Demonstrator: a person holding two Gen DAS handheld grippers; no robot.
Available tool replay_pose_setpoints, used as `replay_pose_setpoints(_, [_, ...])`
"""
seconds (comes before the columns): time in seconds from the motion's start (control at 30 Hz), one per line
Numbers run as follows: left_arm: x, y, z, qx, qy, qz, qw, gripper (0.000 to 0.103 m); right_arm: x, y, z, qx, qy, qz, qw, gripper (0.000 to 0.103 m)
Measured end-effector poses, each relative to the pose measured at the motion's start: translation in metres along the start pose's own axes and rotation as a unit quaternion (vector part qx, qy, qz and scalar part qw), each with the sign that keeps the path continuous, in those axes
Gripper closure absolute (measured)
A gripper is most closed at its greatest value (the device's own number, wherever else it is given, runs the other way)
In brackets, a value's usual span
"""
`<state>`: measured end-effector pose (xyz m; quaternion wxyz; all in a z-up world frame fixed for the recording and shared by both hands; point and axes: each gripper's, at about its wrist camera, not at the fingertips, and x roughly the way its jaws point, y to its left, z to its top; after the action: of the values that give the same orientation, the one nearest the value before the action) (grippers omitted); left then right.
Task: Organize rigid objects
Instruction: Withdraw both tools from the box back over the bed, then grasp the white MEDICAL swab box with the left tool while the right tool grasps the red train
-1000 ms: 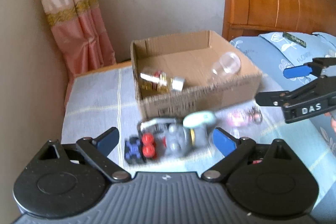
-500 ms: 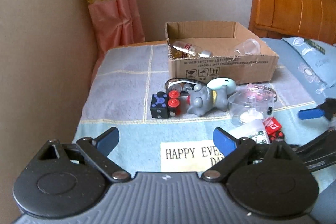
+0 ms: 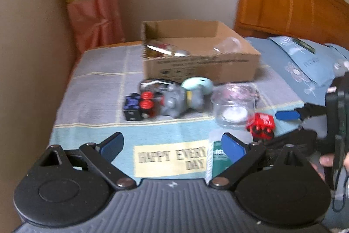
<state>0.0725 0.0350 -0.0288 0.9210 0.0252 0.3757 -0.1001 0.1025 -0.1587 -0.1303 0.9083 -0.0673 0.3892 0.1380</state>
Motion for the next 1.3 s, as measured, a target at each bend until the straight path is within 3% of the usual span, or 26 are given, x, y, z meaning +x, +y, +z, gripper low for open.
replay_pose_setpoints(0.2, [0.014, -0.022, -0.006, 0.039, 0.007, -0.048, 0.9981, 0.007, -0.007, -0.012, -0.011, -0.004, -0.013, 0.003, 1.000, 0.000])
replay_pose_setpoints(0.47, [0.035, -0.041, -0.021, 0.074, 0.048, -0.099, 0.9911, 0.007, -0.008, -0.013, -0.014, -0.009, -0.025, 0.007, 1.000, 0.000])
replay_pose_setpoints(0.67, [0.049, -0.041, -0.036, 0.087, 0.073, -0.070, 0.9911, 0.007, -0.010, -0.013, -0.015, -0.006, -0.025, 0.003, 1.000, 0.000])
replay_pose_setpoints(0.8, [0.047, -0.026, -0.040, 0.069, 0.076, -0.065, 0.9926, 0.007, -0.010, -0.012, -0.015, -0.005, -0.025, 0.003, 1.000, 0.000])
replay_pose_setpoints(0.93, [0.041, -0.011, -0.043, 0.059, 0.072, -0.037, 0.9950, 0.007, -0.011, -0.012, -0.017, -0.003, -0.025, 0.000, 1.000, 0.000])
replay_pose_setpoints(1.3, [0.043, 0.040, -0.046, -0.018, 0.068, 0.047, 0.9964, 0.007, -0.015, -0.014, -0.019, 0.007, -0.013, -0.009, 1.000, 0.000])
